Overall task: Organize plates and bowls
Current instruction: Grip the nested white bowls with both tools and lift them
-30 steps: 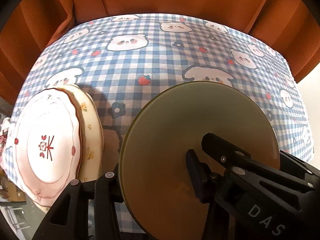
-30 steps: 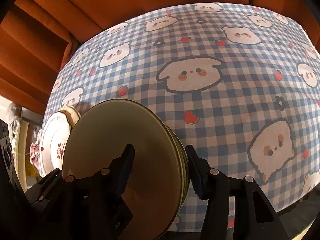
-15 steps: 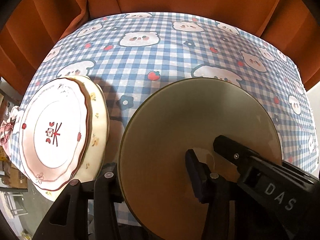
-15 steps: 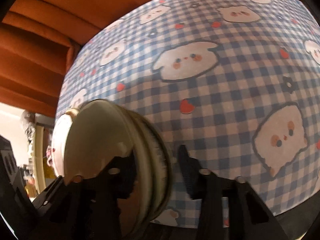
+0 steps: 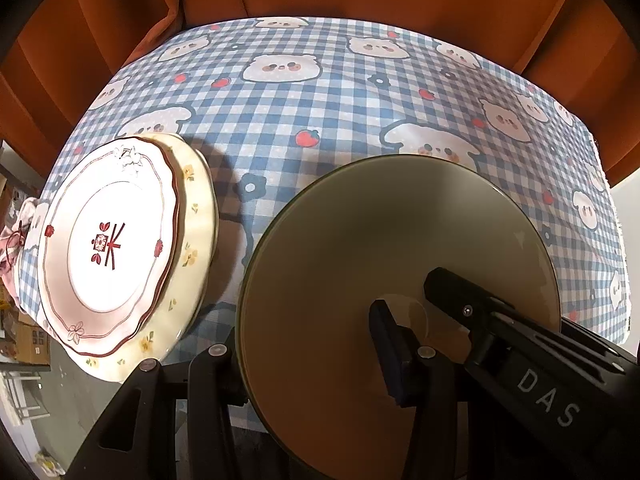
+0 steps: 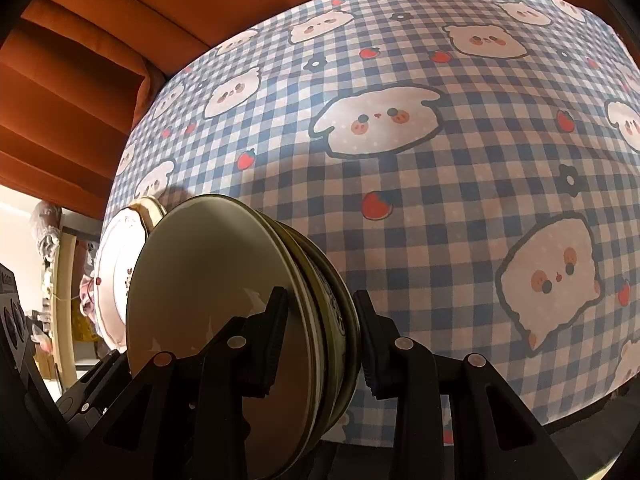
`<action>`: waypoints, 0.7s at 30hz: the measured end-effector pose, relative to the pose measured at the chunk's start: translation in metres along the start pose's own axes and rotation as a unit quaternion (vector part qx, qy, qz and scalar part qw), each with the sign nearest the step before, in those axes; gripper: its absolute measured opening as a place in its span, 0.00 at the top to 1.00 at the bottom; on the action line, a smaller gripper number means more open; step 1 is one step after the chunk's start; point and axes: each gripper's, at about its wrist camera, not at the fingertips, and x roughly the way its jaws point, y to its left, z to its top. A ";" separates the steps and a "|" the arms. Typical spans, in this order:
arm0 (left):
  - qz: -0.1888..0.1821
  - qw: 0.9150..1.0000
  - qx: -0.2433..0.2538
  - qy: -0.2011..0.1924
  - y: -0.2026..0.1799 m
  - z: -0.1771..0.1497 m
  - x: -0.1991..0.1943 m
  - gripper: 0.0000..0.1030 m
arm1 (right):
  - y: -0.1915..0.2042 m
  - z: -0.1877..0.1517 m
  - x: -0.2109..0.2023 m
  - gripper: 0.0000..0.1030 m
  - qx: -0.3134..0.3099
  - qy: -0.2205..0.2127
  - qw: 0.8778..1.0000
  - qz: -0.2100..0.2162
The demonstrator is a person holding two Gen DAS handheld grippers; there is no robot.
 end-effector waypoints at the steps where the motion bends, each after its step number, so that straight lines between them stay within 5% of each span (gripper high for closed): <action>1: -0.001 1.000 -0.001 -0.001 0.000 0.000 -0.003 0.54 | 0.001 0.000 -0.002 0.64 0.000 0.000 1.000 -0.001; 21: 0.000 0.998 -0.031 -0.061 0.059 0.007 -0.050 0.54 | 0.071 0.006 -0.031 0.64 -0.043 -0.040 0.998 0.007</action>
